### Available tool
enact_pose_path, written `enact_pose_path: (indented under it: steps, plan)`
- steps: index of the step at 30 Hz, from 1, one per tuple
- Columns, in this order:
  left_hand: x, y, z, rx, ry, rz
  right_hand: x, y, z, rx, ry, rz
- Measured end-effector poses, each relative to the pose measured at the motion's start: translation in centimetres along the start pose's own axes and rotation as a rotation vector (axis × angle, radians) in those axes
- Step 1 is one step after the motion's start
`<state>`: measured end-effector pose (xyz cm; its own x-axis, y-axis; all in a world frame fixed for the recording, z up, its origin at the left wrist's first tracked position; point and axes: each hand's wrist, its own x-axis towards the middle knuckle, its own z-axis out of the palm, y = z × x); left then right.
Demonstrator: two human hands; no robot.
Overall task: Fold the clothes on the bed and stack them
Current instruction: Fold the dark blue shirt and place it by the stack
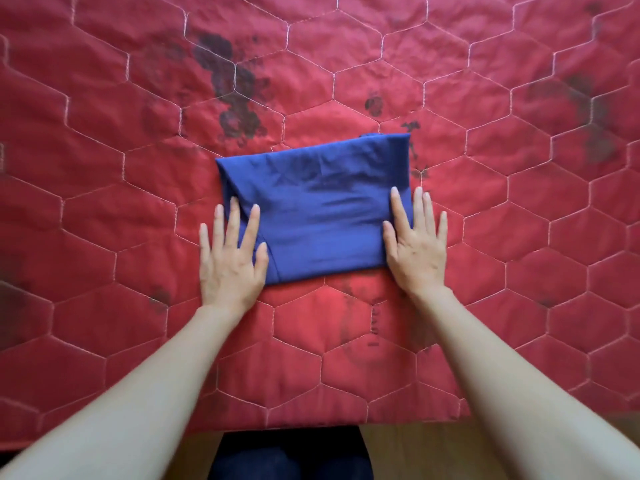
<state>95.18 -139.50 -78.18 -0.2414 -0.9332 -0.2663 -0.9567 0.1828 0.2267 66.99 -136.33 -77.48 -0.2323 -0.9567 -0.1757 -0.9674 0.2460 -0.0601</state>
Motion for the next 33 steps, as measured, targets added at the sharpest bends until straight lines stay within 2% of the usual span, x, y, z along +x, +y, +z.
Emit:
enact_pose_path:
  steps: [4,9,12,14,17,21,24,29,33]
  plan:
    - [0.1,-0.1,-1.4,-0.108,-0.013,-0.06,0.5,0.0,-0.9,0.153,-0.022,0.02]
    - [1.2,2.3,-3.4,-0.491,0.117,-0.226,1.6,-1.2,-2.1,0.31,0.032,0.017]
    - [2.1,3.0,-3.9,-0.694,0.142,-0.344,2.7,-1.5,-2.5,0.373,0.041,0.091]
    - [2.1,3.1,-4.0,-0.697,0.139,-0.39,3.2,-1.6,-2.5,0.382,0.036,0.122]
    - [1.4,2.9,-4.0,-0.585,0.144,-0.435,3.4,-1.6,-2.5,0.347,0.029,0.129]
    - [1.1,3.4,-3.9,-0.448,0.033,-0.417,3.0,-2.0,-2.6,0.295,0.024,0.167]
    - [1.4,3.8,-3.8,-0.493,-0.006,-0.392,2.2,-2.1,-2.7,0.293,0.05,0.228]
    - [0.9,3.7,-3.6,-0.527,0.03,-0.416,0.2,-2.4,-2.7,0.33,0.019,0.253]
    - [0.6,3.2,-3.5,-0.667,0.092,-0.414,-0.8,-3.4,-2.5,0.359,0.038,0.29]
